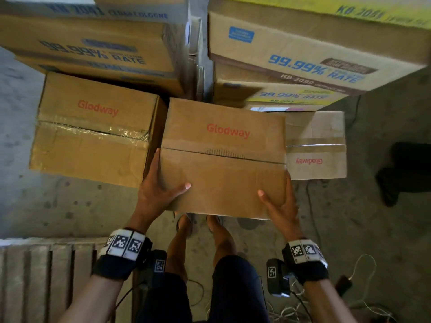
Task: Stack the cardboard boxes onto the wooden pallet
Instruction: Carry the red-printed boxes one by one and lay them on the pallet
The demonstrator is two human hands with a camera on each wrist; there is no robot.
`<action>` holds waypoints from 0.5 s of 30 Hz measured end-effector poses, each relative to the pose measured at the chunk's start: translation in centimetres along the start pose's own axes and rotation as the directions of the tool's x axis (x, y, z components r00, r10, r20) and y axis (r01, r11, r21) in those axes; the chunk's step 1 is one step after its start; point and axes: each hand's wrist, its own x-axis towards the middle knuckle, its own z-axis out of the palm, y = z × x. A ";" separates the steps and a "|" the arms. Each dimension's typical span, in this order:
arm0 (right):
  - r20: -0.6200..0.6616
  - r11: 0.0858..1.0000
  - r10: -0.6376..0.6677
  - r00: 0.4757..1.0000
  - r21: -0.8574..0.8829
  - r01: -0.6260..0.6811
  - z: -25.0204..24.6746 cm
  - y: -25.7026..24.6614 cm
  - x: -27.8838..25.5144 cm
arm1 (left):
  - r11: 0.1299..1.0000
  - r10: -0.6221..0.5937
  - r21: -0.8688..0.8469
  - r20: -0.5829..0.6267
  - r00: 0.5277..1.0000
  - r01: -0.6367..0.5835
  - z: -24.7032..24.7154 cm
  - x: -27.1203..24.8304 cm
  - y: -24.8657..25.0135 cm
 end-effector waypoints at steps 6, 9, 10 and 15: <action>0.074 0.998 -0.063 0.995 -0.024 0.065 -5.0 -2.5 -6.6 | 0.990 -0.030 -0.139 -0.012 0.999 0.028 -3.9 -8.6 2.4; 0.082 0.992 -0.124 0.989 0.016 0.123 -6.2 -4.4 -9.7 | 0.970 0.008 -0.240 -0.084 0.996 -0.028 -5.4 -12.3 3.0; 0.075 0.987 -0.162 0.984 0.026 0.161 -6.4 -5.1 -10.5 | 0.960 0.016 -0.277 -0.095 0.995 -0.042 -5.9 -13.3 3.0; 0.057 0.932 -0.363 0.930 0.008 0.363 -6.2 -8.6 -13.3 | 0.885 0.031 -0.452 -0.189 0.982 -0.114 -8.7 -17.6 3.0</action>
